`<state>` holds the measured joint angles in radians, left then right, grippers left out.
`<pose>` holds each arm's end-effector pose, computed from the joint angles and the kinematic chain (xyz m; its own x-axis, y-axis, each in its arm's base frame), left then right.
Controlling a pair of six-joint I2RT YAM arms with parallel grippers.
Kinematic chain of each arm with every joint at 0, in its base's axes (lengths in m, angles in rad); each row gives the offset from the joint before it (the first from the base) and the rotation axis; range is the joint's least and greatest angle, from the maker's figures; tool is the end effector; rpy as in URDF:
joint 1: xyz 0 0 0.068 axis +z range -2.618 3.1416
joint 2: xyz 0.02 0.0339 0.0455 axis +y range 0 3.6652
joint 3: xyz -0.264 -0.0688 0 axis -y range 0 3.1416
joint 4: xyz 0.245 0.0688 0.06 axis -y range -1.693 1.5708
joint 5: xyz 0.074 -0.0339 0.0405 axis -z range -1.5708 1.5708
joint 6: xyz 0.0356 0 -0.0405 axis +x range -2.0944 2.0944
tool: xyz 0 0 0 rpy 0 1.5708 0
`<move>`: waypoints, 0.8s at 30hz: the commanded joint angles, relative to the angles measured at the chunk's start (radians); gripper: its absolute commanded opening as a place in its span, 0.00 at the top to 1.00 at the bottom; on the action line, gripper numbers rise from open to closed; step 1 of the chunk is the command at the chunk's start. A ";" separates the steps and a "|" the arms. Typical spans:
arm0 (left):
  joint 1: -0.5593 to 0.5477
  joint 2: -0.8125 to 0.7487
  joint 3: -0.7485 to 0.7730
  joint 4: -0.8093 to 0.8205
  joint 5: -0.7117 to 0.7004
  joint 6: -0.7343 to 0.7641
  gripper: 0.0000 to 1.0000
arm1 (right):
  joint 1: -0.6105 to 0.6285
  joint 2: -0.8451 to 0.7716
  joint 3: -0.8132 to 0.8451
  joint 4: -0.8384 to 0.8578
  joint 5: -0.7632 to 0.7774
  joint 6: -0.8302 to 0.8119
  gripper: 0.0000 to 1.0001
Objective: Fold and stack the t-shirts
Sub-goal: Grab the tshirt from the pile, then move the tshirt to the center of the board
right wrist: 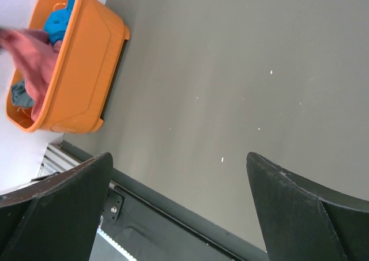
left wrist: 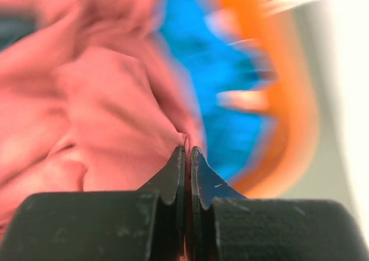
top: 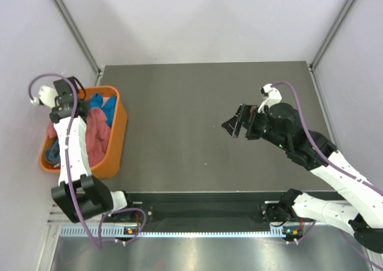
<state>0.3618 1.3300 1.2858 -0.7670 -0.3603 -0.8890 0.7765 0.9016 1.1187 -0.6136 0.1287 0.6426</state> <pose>0.2559 0.1103 0.3412 0.0061 -0.7746 -0.6325 -0.8784 0.2981 -0.3736 0.1340 0.1252 0.3897 -0.5864 0.2570 -0.7681 -0.3237 0.7950 0.5131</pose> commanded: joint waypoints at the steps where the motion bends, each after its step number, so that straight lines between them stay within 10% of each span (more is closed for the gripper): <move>1: -0.001 -0.118 0.138 0.234 0.158 0.073 1.00 | -0.005 0.013 0.000 0.037 -0.008 0.017 0.00; 16: -0.030 0.023 0.611 0.888 0.915 -0.209 1.00 | -0.006 -0.007 0.003 0.012 0.041 -0.012 0.00; 24: -0.404 0.150 0.767 0.855 0.932 -0.168 1.00 | -0.006 -0.021 -0.003 0.014 0.072 -0.006 0.00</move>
<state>0.0994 1.4506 2.0155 0.0311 0.5095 -1.0855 0.7761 0.8944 1.1187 -0.6178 0.1757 0.6468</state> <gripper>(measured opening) 0.037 0.996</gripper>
